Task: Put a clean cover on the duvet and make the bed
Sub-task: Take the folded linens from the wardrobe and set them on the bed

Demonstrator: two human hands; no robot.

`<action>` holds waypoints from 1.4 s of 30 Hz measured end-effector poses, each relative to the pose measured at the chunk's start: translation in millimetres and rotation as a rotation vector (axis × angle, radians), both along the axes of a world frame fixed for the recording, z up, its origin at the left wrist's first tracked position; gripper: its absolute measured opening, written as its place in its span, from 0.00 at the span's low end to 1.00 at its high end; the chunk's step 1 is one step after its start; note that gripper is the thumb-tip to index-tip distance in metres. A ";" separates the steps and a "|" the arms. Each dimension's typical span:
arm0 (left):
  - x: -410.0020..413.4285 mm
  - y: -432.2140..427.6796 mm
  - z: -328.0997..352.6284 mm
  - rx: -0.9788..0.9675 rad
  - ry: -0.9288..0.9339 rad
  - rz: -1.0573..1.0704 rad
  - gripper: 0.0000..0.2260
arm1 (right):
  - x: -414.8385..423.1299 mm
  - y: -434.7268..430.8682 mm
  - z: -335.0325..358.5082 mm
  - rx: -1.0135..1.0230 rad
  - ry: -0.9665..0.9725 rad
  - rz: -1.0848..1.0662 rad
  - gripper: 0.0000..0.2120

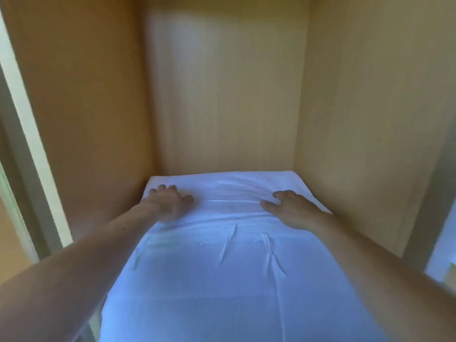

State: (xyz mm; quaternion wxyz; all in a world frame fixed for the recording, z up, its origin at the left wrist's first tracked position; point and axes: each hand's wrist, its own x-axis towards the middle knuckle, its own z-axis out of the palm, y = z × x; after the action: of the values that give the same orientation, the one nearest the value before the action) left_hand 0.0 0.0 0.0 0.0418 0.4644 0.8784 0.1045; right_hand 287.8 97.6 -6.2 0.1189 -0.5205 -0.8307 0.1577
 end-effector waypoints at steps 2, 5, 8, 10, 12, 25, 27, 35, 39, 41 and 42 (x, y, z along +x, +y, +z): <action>-13.2 3.8 -7.8 -0.026 -0.004 0.113 0.44 | 2.7 13.7 -6.6 0.055 -0.088 -0.023 0.27; -26.7 11.1 -21.2 -0.037 -0.079 0.248 0.50 | 13.5 40.8 -16.6 0.016 -0.146 -0.117 0.25; -15.4 9.9 -20.7 -0.039 -0.149 0.291 0.49 | 23.4 63.3 -26.2 0.038 -0.195 -0.192 0.27; -9.4 7.3 -20.1 -0.051 -0.193 0.298 0.49 | 26.2 71.0 -31.2 -0.028 -0.090 -0.313 0.39; -3.0 1.5 -22.2 -0.062 -0.190 0.258 0.46 | 25.4 76.2 -38.4 -0.108 -0.007 -0.297 0.37; 20.1 -33.5 -21.1 -0.105 0.079 0.356 0.50 | 49.8 66.4 -40.5 -0.137 0.016 -0.264 0.32; 10.2 -40.1 -9.9 -0.031 -0.086 0.331 0.45 | 52.9 61.8 -32.9 -0.117 0.051 -0.267 0.30; 9.3 -59.4 -16.2 0.305 -0.715 0.394 0.37 | 56.5 62.1 -43.8 -0.127 0.281 -0.273 0.31; 16.5 -68.1 -3.3 0.324 -0.837 0.411 0.37 | 53.4 56.1 -33.8 -0.037 0.214 -0.306 0.26; 18.7 -76.8 -2.9 0.299 -0.887 0.406 0.48 | 52.1 51.2 -31.9 0.025 0.193 -0.314 0.27; 19.4 -81.6 -4.1 0.278 -0.914 0.402 0.50 | 52.5 48.3 -32.0 0.046 0.187 -0.314 0.27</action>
State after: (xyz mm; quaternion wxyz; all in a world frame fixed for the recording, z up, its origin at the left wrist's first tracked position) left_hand 19.4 -81.6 -4.1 0.3381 0.1948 0.8201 0.4185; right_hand 340.3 145.8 -38.2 0.2306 -0.6240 -0.7280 0.1657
